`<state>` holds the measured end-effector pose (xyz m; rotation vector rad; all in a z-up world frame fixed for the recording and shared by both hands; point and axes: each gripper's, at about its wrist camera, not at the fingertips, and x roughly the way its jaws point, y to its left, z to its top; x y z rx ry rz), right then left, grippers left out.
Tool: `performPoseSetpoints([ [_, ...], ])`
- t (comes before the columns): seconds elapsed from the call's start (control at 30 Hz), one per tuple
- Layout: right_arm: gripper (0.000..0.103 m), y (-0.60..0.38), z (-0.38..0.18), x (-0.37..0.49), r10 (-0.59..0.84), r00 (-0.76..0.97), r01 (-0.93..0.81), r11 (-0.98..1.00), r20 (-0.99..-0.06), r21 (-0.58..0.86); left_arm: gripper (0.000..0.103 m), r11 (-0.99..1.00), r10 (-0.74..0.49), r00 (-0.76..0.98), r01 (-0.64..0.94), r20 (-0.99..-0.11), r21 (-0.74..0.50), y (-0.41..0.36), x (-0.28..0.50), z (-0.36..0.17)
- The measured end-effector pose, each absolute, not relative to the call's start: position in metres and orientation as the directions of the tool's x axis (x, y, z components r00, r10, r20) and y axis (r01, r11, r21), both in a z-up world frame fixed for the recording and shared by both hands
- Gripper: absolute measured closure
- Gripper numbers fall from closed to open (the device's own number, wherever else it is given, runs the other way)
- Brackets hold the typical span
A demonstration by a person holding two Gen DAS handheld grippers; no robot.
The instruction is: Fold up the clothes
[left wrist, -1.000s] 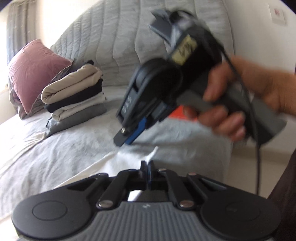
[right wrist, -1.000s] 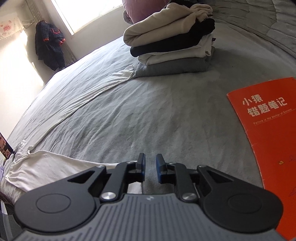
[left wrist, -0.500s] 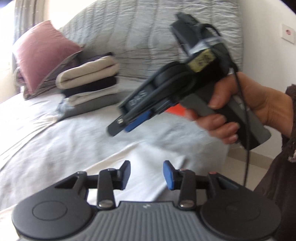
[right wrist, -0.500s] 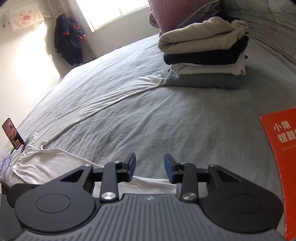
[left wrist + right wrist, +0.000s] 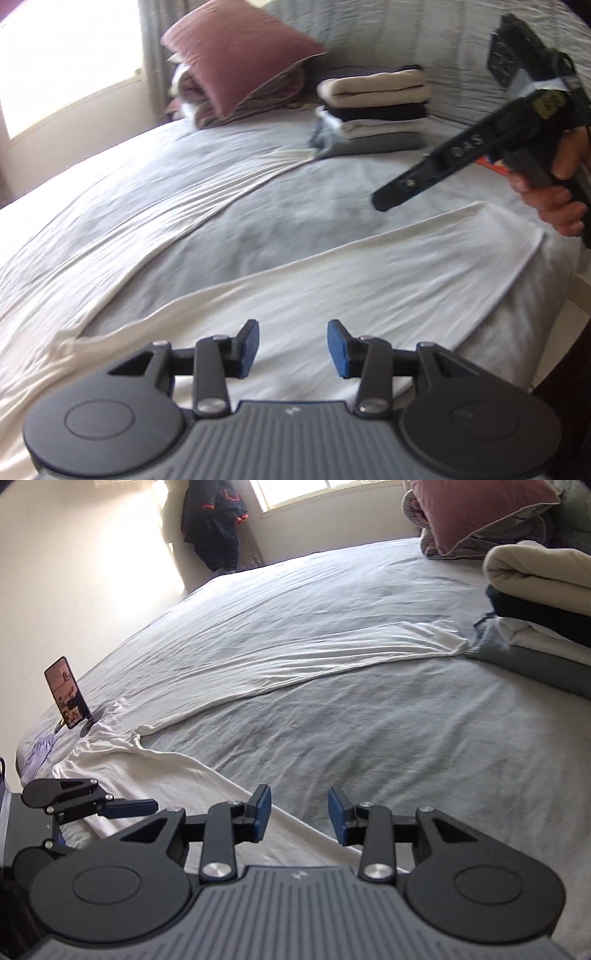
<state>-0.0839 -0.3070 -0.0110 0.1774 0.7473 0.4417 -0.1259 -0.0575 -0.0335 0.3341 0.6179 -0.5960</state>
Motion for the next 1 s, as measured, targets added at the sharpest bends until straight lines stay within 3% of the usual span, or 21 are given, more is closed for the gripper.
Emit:
performPoseSetpoints([
  [0.27,0.064,-0.223,-0.012,-0.076,0.537,0.569,-0.493,0.829,-0.622,0.265,0.061,0.911,-0.243,0.721,0.400,-0.649,0.103,0.046,-0.122,-0.030],
  [0.47,0.064,-0.143,-0.017,-0.085,0.611,0.454,-0.673,0.712,-0.648,0.200,0.058,0.992,-0.043,0.756,0.113,-0.653,0.065,0.143,-0.126,-0.026],
  [0.63,0.063,-0.091,-0.019,-0.099,0.644,0.379,-0.782,0.607,-0.665,0.142,0.057,0.992,0.064,0.755,-0.117,-0.653,-0.038,0.220,-0.139,-0.031],
  [0.73,0.057,-0.069,-0.024,-0.108,0.648,0.350,-0.822,0.559,-0.676,0.110,0.057,0.972,0.073,0.742,-0.202,-0.666,-0.118,0.250,-0.142,-0.037],
  [0.83,0.057,-0.052,-0.034,-0.114,0.618,0.349,-0.845,0.533,-0.704,0.049,0.059,0.952,0.028,0.750,-0.222,-0.661,-0.212,0.266,-0.142,-0.038],
  [1.0,0.057,-0.046,-0.041,-0.119,0.597,0.403,-0.848,0.528,-0.694,-0.038,0.061,0.945,0.044,0.754,-0.244,-0.656,-0.217,0.263,-0.140,-0.039],
])
